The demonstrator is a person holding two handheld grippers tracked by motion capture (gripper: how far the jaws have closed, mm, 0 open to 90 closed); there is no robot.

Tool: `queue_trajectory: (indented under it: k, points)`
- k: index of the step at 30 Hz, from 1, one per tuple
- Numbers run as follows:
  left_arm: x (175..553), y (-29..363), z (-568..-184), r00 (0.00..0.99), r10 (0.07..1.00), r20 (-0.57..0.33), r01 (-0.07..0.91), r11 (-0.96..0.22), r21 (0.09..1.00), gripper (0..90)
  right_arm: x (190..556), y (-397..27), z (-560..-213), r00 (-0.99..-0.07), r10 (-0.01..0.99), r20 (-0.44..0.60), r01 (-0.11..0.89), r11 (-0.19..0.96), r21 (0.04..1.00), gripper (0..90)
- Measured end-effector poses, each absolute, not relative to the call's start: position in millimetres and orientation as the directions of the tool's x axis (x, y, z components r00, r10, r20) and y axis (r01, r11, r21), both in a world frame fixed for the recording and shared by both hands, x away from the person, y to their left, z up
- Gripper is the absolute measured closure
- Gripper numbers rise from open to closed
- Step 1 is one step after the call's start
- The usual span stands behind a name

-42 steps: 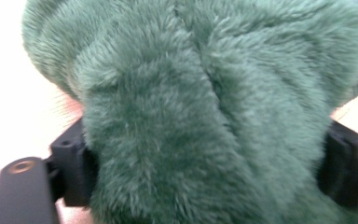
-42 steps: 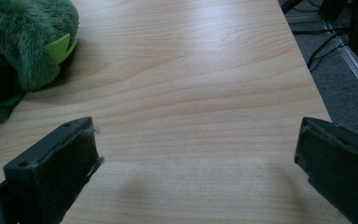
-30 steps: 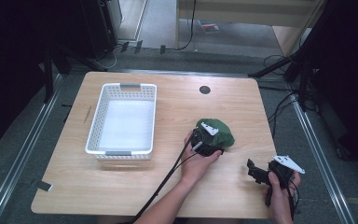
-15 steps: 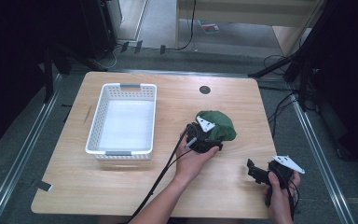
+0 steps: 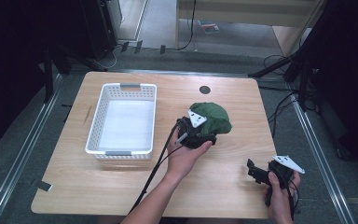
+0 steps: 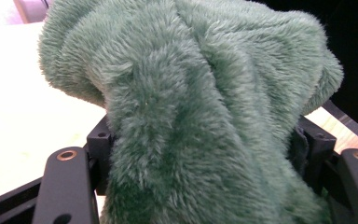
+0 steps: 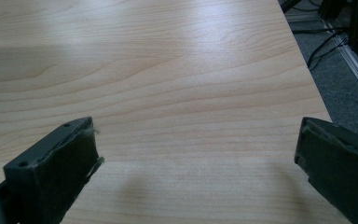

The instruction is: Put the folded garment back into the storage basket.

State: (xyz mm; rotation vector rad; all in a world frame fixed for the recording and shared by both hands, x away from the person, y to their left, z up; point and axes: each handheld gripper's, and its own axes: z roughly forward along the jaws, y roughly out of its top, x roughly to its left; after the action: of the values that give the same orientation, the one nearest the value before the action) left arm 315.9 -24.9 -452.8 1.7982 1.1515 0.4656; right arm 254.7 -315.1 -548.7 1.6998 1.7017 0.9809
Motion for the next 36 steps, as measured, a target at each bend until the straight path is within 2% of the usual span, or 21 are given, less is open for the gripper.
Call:
queue_trajectory:
  k: [10,21,36]
  points:
    - [315,-7,-438,0.487,0.861,-0.148,0.488,-0.127,0.864,30.1,255,-315,-549,-0.057,0.991,0.122,0.601,-0.064,0.796,0.0]
    - [316,31,-424,0.451,0.881,-0.146,0.471,-0.096,0.877,30.1,255,-315,-549,-0.059,0.991,0.116,0.602,-0.057,0.797,0.0]
    - [320,72,-419,0.394,0.906,-0.158,0.474,-0.053,0.879,30.1,255,-315,-549,-0.060,0.991,0.116,0.602,-0.057,0.797,0.0]
